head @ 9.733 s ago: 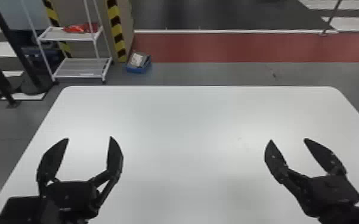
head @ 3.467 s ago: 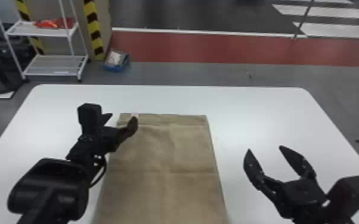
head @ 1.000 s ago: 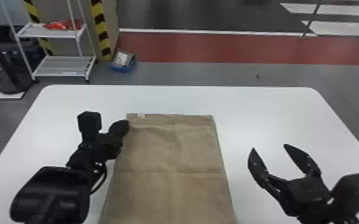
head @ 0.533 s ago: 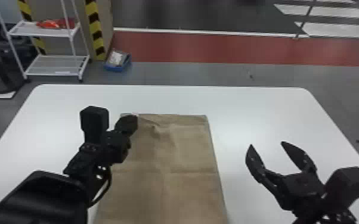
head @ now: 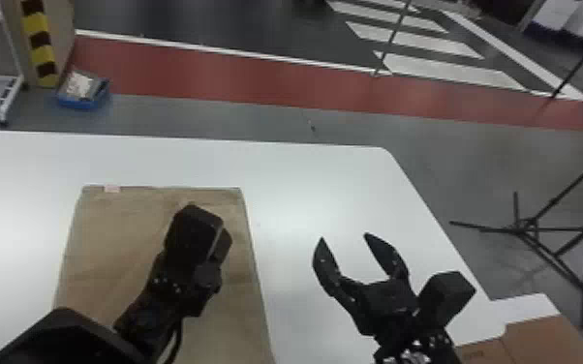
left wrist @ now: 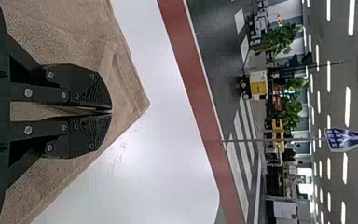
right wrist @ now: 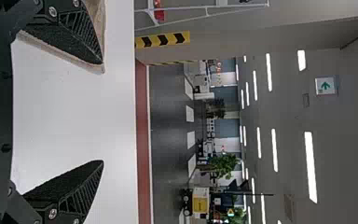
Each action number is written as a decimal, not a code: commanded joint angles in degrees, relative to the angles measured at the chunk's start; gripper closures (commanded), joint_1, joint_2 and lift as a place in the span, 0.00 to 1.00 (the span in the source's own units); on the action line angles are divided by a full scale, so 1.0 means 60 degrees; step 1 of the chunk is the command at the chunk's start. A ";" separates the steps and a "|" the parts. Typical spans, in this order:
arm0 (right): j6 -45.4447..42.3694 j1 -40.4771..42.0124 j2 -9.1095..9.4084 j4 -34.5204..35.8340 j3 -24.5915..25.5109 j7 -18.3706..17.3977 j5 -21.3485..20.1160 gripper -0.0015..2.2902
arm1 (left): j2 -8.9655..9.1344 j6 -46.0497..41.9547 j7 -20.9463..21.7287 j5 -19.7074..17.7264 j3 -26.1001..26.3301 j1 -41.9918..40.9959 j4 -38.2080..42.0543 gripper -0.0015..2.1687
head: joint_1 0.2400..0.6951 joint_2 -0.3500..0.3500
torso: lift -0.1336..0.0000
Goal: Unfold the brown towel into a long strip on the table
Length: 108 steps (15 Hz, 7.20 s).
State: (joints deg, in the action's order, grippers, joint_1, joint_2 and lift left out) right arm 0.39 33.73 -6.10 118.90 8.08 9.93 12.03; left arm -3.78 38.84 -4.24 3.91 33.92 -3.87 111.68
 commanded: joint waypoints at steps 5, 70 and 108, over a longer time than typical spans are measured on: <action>0.0164 -0.0143 0.0021 -0.0217 -0.0408 0.0000 -0.0335 0.06 | -0.0117 -0.0328 -0.0201 -0.0110 -0.0584 -0.0512 0.0474 0.02 | 1.00 0.00 | 0.12; 0.3474 -0.3014 -0.0140 -0.1433 0.5422 0.1626 -0.0027 0.72 | -0.0278 -0.4635 -0.0304 -0.0608 -0.2884 -0.0864 -0.1724 0.05 | 1.00 0.00 | 0.13; 0.3240 -0.3292 -0.0242 -0.1594 0.4264 0.1728 -0.0818 0.72 | -0.0336 -0.2877 0.0971 -0.2131 -0.4378 -0.0746 -0.0566 0.80 | 1.00 0.00 | 0.13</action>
State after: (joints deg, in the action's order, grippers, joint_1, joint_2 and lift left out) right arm 19.18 14.11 -7.08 107.96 33.76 20.11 7.50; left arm -5.72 20.99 1.74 -8.77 9.67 -4.71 100.81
